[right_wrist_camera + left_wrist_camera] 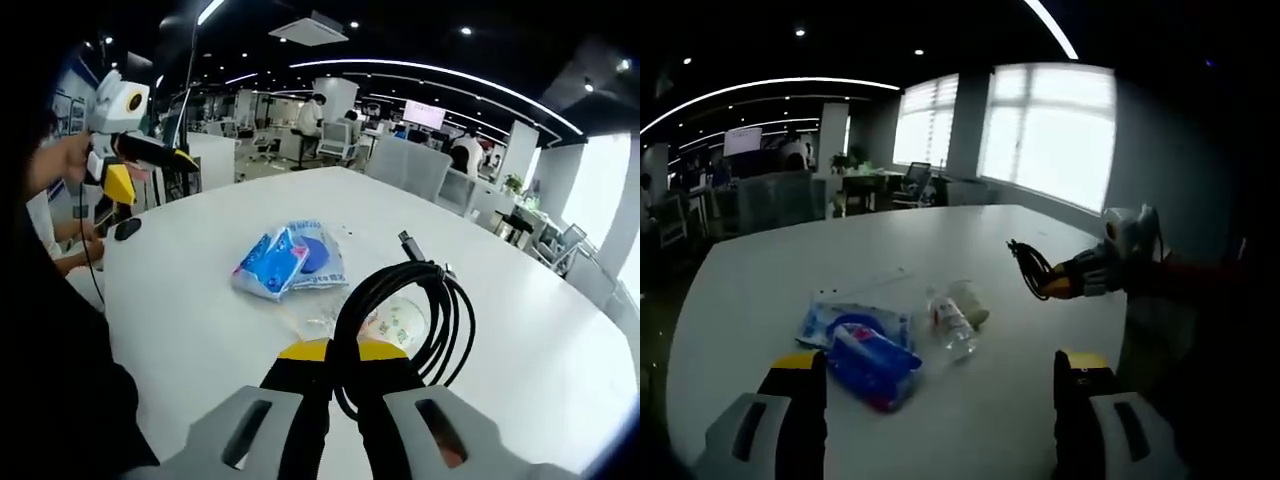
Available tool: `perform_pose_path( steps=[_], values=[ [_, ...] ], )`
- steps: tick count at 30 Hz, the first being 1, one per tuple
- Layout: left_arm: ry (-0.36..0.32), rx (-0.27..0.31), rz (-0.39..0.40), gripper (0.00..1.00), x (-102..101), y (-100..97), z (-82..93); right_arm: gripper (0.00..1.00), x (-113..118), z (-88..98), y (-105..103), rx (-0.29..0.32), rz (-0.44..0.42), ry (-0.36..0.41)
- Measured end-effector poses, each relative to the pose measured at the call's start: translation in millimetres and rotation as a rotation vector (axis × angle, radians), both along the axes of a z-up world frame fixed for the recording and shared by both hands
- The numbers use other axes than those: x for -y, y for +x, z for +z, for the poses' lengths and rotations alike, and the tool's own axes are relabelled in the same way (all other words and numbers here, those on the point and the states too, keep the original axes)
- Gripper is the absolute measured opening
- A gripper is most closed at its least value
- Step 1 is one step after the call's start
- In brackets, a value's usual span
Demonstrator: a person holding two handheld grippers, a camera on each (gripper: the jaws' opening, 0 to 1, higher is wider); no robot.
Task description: Arrange the tabletop items into an orderly group along one side of the table until the central work area is clear of visible clutter.
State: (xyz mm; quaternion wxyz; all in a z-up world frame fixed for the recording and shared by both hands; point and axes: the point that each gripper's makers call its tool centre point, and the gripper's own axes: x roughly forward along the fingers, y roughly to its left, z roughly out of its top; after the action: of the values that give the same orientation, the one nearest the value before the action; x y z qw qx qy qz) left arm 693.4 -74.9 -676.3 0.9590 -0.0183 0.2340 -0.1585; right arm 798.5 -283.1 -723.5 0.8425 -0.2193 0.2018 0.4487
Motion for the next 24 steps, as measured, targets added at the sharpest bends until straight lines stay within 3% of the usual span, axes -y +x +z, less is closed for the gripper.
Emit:
perform_pose_path(
  steps=[24],
  values=[
    [-0.006, 0.000, 0.001, 0.98, 6, 3.5, 1.9, 0.03, 32, -23.0, 10, -0.030, -0.070, -0.071]
  ],
)
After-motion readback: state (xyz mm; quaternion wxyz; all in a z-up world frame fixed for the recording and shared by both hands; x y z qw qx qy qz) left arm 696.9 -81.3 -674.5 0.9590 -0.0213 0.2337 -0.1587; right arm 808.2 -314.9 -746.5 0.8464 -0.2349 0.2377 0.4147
